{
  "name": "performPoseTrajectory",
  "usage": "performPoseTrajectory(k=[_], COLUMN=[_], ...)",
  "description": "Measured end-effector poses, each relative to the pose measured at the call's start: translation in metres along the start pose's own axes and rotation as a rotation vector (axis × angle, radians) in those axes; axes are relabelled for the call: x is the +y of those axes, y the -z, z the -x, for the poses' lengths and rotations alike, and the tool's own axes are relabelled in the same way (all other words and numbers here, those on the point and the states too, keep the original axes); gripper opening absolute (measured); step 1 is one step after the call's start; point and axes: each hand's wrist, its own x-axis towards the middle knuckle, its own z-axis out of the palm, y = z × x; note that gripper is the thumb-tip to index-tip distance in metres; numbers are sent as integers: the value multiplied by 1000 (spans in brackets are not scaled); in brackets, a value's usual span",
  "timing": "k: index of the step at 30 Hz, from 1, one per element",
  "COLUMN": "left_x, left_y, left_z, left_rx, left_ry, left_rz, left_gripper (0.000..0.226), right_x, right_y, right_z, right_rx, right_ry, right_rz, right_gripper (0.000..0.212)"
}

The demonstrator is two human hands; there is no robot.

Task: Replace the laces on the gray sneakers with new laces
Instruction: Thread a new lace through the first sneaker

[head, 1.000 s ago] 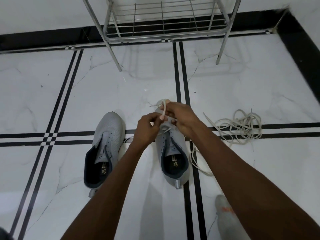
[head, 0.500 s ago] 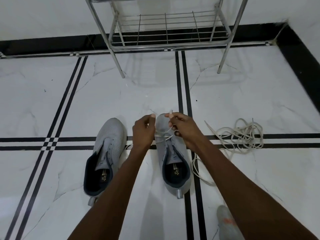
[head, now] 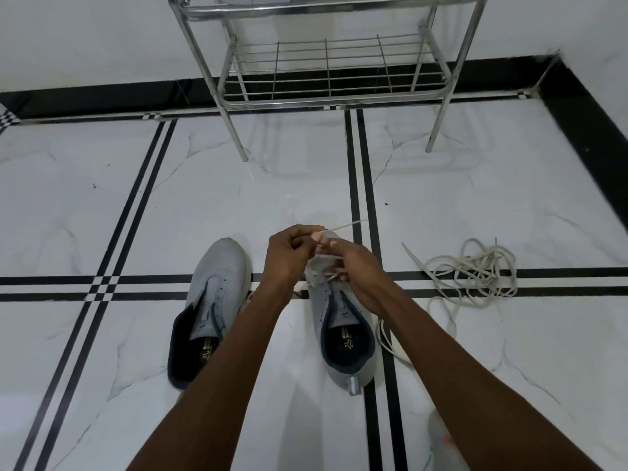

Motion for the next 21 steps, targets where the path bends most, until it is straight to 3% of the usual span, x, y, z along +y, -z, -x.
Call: performPoseTrajectory(k=[4, 9, 16, 21], left_x=[-10, -24, -24, -25], left_y=[3, 10, 9, 9], left_z=[15, 26, 30, 28], left_rx=[-14, 83, 84, 93], left_ry=[5, 78, 69, 21], left_rz=[-87, -84, -86, -108], left_gripper=[13, 10, 11, 11], right_x=[-16, -14, -3, 2], right_y=[9, 16, 14, 13], right_z=[-14, -25, -17, -10], right_rx=[38, 157, 168, 190], right_ry=[6, 100, -76, -157], right_rz=[-445, -293, -418, -271], right_gripper=[28, 22, 25, 18])
